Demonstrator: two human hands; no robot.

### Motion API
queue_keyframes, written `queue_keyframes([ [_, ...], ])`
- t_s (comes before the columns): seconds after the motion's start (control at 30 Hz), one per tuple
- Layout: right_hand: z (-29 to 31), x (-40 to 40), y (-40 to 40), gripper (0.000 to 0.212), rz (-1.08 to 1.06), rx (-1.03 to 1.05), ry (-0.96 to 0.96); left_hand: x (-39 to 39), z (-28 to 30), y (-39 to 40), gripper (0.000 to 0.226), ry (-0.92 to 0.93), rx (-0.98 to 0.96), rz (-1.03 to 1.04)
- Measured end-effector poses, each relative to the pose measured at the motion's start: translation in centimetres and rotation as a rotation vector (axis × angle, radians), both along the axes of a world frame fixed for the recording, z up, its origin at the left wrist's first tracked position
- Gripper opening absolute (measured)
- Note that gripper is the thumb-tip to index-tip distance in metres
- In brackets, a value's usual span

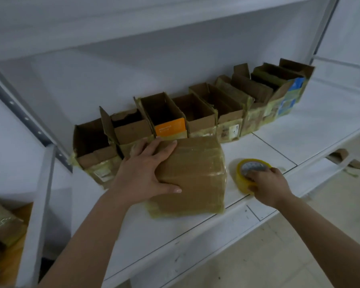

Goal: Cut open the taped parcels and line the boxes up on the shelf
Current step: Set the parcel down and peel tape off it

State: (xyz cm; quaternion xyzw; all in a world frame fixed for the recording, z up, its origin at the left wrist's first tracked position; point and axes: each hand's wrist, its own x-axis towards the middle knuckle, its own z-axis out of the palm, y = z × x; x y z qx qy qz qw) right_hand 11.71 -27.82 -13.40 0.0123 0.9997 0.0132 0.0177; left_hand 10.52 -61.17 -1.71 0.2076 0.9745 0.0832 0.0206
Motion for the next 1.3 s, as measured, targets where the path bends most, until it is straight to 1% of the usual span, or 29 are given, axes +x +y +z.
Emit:
queue_keyframes([
  [0.07, 1.7, -0.1, 1.1, 0.029, -0.072, -0.076, 0.028, -0.2, -0.2, 0.8, 0.111, -0.038, 0.017, 0.025],
  [0.1, 3.1, -0.1, 1.8, 0.022, -0.117, -0.184, 0.054, -0.4, -0.4, 1.2, 0.111, -0.057, -0.033, 0.018],
  [0.17, 6.6, -0.1, 2.4, 0.012, -0.172, -0.526, 0.101, -0.6, -0.7, 1.9, 0.110, -0.084, -0.155, 0.003],
  [0.2, 8.5, 0.0, 2.4, 0.009, -0.155, -0.722, 0.144, -0.7, -0.8, 2.1, 0.110, -0.084, -0.185, 0.000],
  [0.27, 12.6, 0.4, 1.6, 0.014, -0.057, -1.039, 0.227, -0.7, -0.7, 2.4, 0.111, -0.075, -0.213, -0.002],
  [0.3, 14.6, 0.6, 0.7, 0.015, 0.024, -1.140, 0.237, -0.6, -0.6, 2.4, 0.112, -0.068, -0.221, -0.003],
  [0.37, 17.9, 0.9, -1.6, 0.010, 0.215, -1.236, 0.173, -0.5, -0.2, 2.6, 0.116, -0.072, -0.221, -0.005],
  [0.4, 19.0, 0.9, -2.8, 0.011, 0.290, -1.263, 0.122, -0.6, 0.1, 2.7, 0.120, -0.094, -0.201, -0.005],
  [0.47, 20.1, 0.5, -5.2, 0.029, 0.355, -1.288, 0.014, -0.5, 0.8, 3.2, 0.128, -0.157, -0.090, -0.002],
  [0.53, 19.9, 0.0, -7.3, 0.038, 0.371, -1.273, -0.060, 0.1, 1.2, 3.6, 0.133, -0.168, 0.093, -0.008],
  [0.6, 19.4, -0.6, -8.7, 0.046, 0.361, -1.256, -0.092, 0.7, 0.9, 3.7, 0.130, -0.107, 0.302, -0.017],
  [0.67, 19.3, -1.1, -9.5, 0.049, 0.359, -1.232, -0.111, 1.1, 0.4, 3.8, 0.118, -0.034, 0.506, -0.004],
  [0.7, 19.3, -1.4, -9.8, 0.048, 0.371, -1.216, -0.138, 1.4, 0.3, 3.8, 0.110, -0.029, 0.622, 0.015],
  [0.8, 19.6, -2.0, -10.9, 0.044, 0.421, -1.148, -0.217, 1.7, 0.3, 4.0, 0.070, -0.083, 0.962, 0.097],
  [0.83, 19.7, -2.1, -11.3, 0.043, 0.433, -1.117, -0.232, 1.7, 0.3, 4.2, 0.058, -0.096, 1.048, 0.137],
  [0.87, 19.8, -2.3, -11.6, 0.046, 0.446, -1.079, -0.246, 1.7, 0.3, 4.2, 0.051, -0.101, 1.112, 0.174],
  [0.97, 20.1, -3.0, -12.3, 0.064, 0.485, -0.968, -0.308, 1.5, 0.3, 4.2, 0.054, -0.098, 1.217, 0.210],
  [1.0, 20.2, -3.4, -12.2, 0.066, 0.495, -0.951, -0.344, 1.3, 0.2, 4.2, 0.052, -0.097, 1.247, 0.209],
  [1.03, 20.4, -3.7, -11.8, 0.065, 0.504, -0.951, -0.394, 1.1, 0.1, 4.1, 0.049, -0.086, 1.275, 0.204],
  [1.1, 20.7, -4.3, -10.7, 0.052, 0.534, -1.007, -0.505, 0.9, -0.2, 4.0, 0.045, -0.039, 1.308, 0.236],
  [1.17, 20.6, -4.6, -9.5, 0.036, 0.558, -1.091, -0.557, 0.6, -0.4, 3.7, 0.052, 0.026, 1.266, 0.308],
  [1.2, 20.5, -4.7, -9.1, 0.032, 0.568, -1.116, -0.564, 0.5, -0.4, 3.5, 0.058, 0.056, 1.220, 0.334],
  [1.27, 20.4, -4.9, -8.7, 0.033, 0.580, -1.133, -0.553, 0.1, -0.2, 3.1, 0.063, 0.062, 1.142, 0.348],
  [1.3, 20.4, -5.0, -8.6, 0.039, 0.577, -1.131, -0.534, -0.2, -0.2, 2.9, 0.061, 0.046, 1.121, 0.343],
])
